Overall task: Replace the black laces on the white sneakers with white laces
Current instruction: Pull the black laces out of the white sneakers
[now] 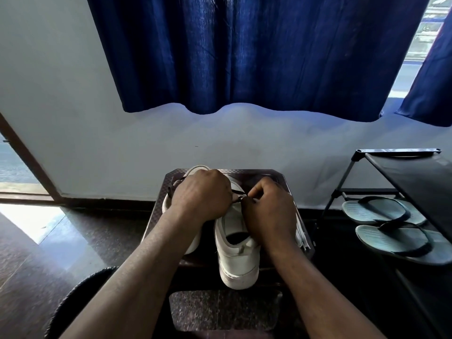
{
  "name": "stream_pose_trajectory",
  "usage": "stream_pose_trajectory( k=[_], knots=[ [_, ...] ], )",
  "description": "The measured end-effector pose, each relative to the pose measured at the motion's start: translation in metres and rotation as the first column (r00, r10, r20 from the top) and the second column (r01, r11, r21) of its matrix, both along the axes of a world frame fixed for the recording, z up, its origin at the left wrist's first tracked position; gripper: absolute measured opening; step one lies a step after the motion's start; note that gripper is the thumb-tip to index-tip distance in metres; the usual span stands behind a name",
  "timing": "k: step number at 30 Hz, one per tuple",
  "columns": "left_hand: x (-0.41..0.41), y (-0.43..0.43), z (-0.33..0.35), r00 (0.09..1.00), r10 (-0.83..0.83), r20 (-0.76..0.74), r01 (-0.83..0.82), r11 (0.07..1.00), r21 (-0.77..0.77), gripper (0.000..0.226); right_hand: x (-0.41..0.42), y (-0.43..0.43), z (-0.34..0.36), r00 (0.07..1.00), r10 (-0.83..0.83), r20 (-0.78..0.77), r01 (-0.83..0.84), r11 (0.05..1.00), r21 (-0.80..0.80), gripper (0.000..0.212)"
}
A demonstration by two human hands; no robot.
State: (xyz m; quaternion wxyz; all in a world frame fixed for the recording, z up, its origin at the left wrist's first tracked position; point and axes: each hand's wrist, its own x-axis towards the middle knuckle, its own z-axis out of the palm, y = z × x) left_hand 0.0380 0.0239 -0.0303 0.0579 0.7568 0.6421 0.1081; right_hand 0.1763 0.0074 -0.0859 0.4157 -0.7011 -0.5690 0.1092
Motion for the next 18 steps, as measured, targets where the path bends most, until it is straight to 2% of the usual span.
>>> stream_pose_trajectory(
  k=[2,3,5,6,7,8,9,10,11,12,13,15,18],
  knots=[
    [0.002,0.002,-0.002,1.0,-0.019,0.009,0.019,1.0,-0.023,0.027,0.001,0.0,0.0,1.0,0.002,-0.002,-0.002,1.0,0.004,0.009],
    [0.001,0.003,-0.001,0.998,-0.029,0.06,0.031,0.999,-0.039,0.026,0.002,0.0,-0.001,1.0,0.007,-0.004,-0.007,1.0,0.007,0.009],
    [-0.002,0.005,0.006,0.926,-0.011,0.376,0.043,0.996,-0.077,0.019,0.003,0.0,-0.001,1.0,0.018,-0.003,-0.018,1.0,0.007,0.009],
    [-0.005,0.005,0.011,0.798,0.04,0.601,0.038,0.993,-0.116,0.024,0.003,0.0,-0.001,1.0,0.021,-0.005,-0.021,1.0,0.002,0.009],
    [-0.006,0.002,0.016,0.576,0.12,0.808,0.044,0.983,-0.177,0.028,0.003,-0.001,-0.001,1.0,0.022,-0.011,-0.022,1.0,-0.002,0.009],
    [-0.007,-0.001,0.018,0.398,0.176,0.901,0.055,0.975,-0.215,0.032,0.002,0.0,0.0,1.0,0.023,-0.015,-0.023,1.0,-0.001,0.009],
    [-0.006,-0.003,0.018,0.341,0.189,0.921,0.055,0.974,-0.22,0.035,0.002,0.0,0.0,1.0,0.025,-0.017,-0.024,1.0,0.004,0.009],
    [-0.004,-0.004,0.014,0.436,0.17,0.883,0.015,0.98,-0.196,0.036,0.001,0.0,0.0,1.0,0.025,-0.016,-0.025,1.0,0.009,0.009],
    [0.0,-0.004,0.01,0.595,0.147,0.79,-0.041,0.987,-0.153,0.033,0.001,0.001,0.0,1.0,0.024,-0.015,-0.024,1.0,0.01,0.01],
    [0.002,-0.003,0.004,0.743,0.126,0.658,-0.084,0.992,-0.095,0.028,0.001,0.001,0.0,1.0,0.024,-0.014,-0.024,1.0,0.009,0.01],
    [0.005,-0.003,0.0,0.849,0.108,0.517,-0.1,0.994,-0.044,0.024,0.001,0.002,-0.001,1.0,0.025,-0.014,-0.025,1.0,0.009,0.01],
    [0.007,-0.001,-0.007,0.957,0.05,0.286,-0.063,0.997,0.036,0.02,0.002,0.001,-0.001,1.0,0.024,-0.012,-0.024,1.0,0.017,0.01],
    [0.01,0.002,-0.016,0.999,0.04,0.027,-0.042,0.998,0.05,0.023,0.002,0.001,-0.001,0.999,0.016,-0.029,-0.015,1.0,0.009,0.012]
  ],
)
